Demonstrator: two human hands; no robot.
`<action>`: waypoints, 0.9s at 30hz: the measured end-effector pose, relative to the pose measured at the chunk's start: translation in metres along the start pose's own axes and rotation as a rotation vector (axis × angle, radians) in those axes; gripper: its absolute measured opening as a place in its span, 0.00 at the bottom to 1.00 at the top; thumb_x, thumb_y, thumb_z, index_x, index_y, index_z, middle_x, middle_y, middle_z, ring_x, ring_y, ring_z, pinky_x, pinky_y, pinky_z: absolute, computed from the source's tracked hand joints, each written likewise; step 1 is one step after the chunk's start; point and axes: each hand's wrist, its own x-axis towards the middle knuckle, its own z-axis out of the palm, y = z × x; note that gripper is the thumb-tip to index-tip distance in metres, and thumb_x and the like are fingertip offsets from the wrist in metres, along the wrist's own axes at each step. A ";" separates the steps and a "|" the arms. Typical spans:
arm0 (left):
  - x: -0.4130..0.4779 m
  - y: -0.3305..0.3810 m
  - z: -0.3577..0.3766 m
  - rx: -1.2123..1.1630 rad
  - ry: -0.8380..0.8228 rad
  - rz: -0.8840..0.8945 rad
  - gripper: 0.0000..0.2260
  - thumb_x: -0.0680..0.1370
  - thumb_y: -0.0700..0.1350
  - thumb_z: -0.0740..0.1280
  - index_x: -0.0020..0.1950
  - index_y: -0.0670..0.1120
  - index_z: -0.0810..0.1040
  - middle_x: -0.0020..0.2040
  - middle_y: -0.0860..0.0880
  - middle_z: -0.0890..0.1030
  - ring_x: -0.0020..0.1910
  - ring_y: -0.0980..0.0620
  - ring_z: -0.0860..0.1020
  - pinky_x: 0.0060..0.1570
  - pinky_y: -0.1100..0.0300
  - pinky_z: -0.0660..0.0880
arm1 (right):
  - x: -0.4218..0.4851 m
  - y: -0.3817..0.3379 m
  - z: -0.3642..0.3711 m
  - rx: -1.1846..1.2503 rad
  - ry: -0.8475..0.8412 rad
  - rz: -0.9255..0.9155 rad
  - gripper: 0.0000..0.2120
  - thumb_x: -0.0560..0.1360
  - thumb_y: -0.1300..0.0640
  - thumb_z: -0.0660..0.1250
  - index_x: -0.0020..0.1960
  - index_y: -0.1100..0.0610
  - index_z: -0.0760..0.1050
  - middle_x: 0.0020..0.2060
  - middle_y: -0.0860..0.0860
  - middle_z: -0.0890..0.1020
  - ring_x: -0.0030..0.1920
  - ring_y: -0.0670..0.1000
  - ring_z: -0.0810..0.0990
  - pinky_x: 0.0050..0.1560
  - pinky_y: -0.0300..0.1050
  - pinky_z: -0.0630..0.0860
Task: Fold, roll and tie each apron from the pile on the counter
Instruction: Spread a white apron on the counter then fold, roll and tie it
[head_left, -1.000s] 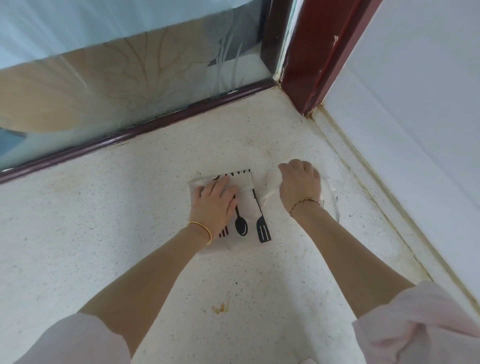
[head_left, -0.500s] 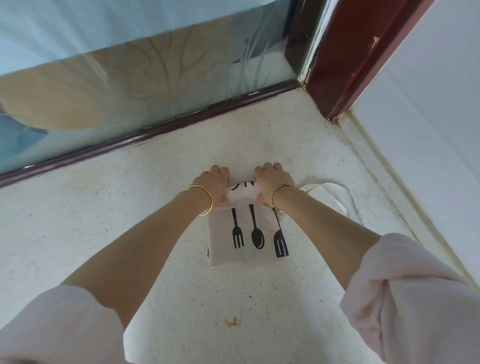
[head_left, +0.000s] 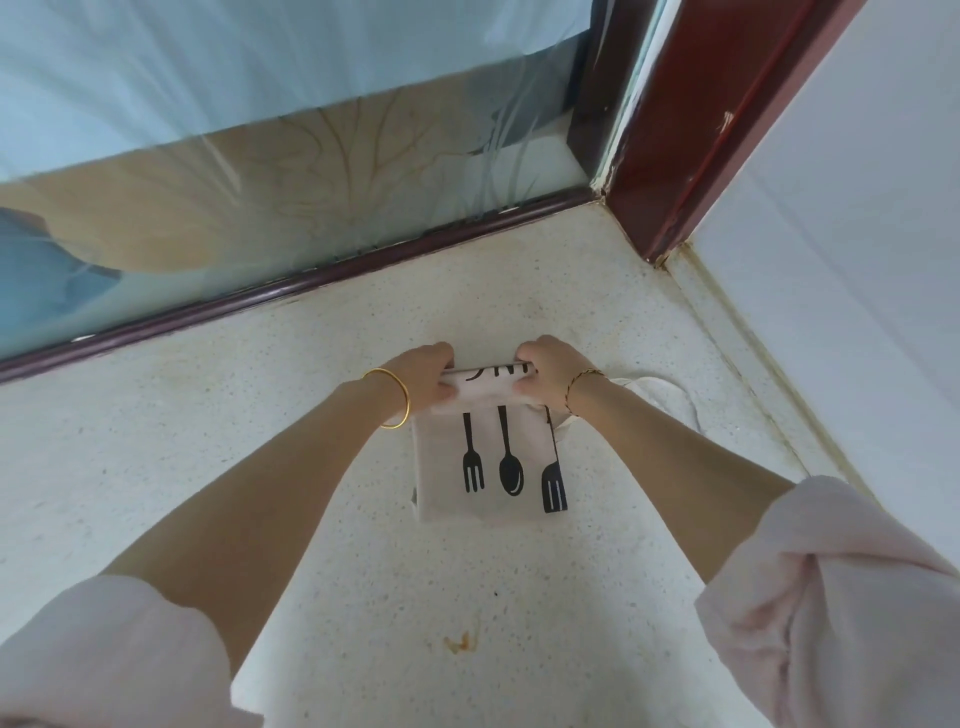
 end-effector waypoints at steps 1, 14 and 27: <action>-0.003 0.002 -0.008 -0.056 0.013 -0.014 0.05 0.77 0.42 0.62 0.50 0.44 0.67 0.43 0.45 0.73 0.41 0.47 0.72 0.39 0.58 0.68 | -0.002 -0.003 -0.008 0.041 0.054 0.000 0.11 0.75 0.59 0.62 0.56 0.58 0.74 0.47 0.51 0.72 0.46 0.52 0.73 0.44 0.43 0.69; -0.077 0.005 0.043 0.367 0.572 0.388 0.21 0.60 0.38 0.79 0.52 0.45 0.81 0.41 0.46 0.83 0.36 0.46 0.82 0.27 0.58 0.78 | -0.095 -0.007 0.040 -0.113 0.551 -0.162 0.06 0.72 0.67 0.66 0.46 0.58 0.77 0.43 0.52 0.79 0.46 0.53 0.77 0.37 0.42 0.75; -0.115 -0.001 0.105 0.145 0.081 0.303 0.12 0.81 0.48 0.59 0.62 0.49 0.74 0.56 0.52 0.76 0.58 0.51 0.73 0.54 0.60 0.68 | -0.162 0.028 0.122 -0.080 0.461 -0.284 0.10 0.69 0.60 0.58 0.43 0.55 0.78 0.41 0.48 0.82 0.44 0.52 0.81 0.46 0.43 0.77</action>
